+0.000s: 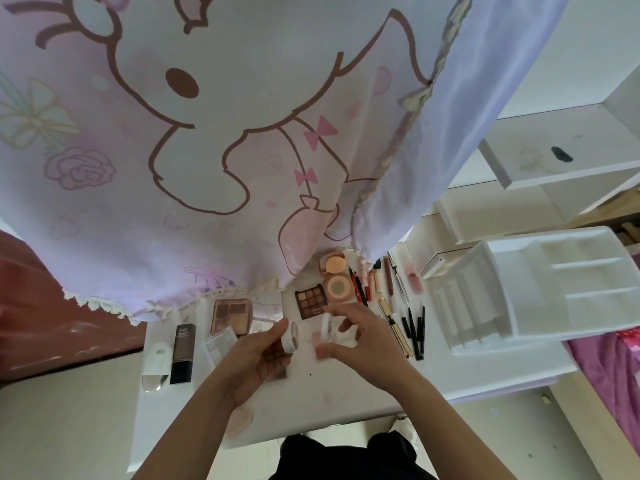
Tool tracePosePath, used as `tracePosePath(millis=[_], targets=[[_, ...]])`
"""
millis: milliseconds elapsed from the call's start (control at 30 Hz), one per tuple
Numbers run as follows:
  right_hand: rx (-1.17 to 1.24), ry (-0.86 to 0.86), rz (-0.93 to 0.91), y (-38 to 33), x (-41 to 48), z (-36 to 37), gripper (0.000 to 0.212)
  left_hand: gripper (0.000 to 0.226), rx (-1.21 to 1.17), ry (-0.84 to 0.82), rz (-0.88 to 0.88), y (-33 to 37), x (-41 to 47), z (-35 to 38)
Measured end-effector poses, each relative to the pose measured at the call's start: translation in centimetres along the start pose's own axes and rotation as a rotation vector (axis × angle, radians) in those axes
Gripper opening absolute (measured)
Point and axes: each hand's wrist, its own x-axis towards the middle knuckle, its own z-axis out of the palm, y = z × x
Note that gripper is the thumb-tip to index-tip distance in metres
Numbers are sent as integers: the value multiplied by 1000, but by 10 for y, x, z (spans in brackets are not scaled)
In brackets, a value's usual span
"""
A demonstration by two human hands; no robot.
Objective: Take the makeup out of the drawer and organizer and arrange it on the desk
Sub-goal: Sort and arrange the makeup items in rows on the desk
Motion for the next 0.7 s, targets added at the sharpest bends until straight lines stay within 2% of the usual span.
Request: tracePosePath(millis=[100,233,433,567,700], targets=[[51,108,67,21,-4,-6,56,46,15,-9,-15,-14,9,-11],[83,115,225,57,-11,-4,60,44,-5,4,-28,-38,16,-6],[51,104,417,104,-20,13,63,38,406,134,27,-78,24,14],[-125,68,475,125,-26,24,66,49,562,186,52,-107,42,19],[-251,5,510,141,-30,31,67,44,745,199,99,-123,55,31]])
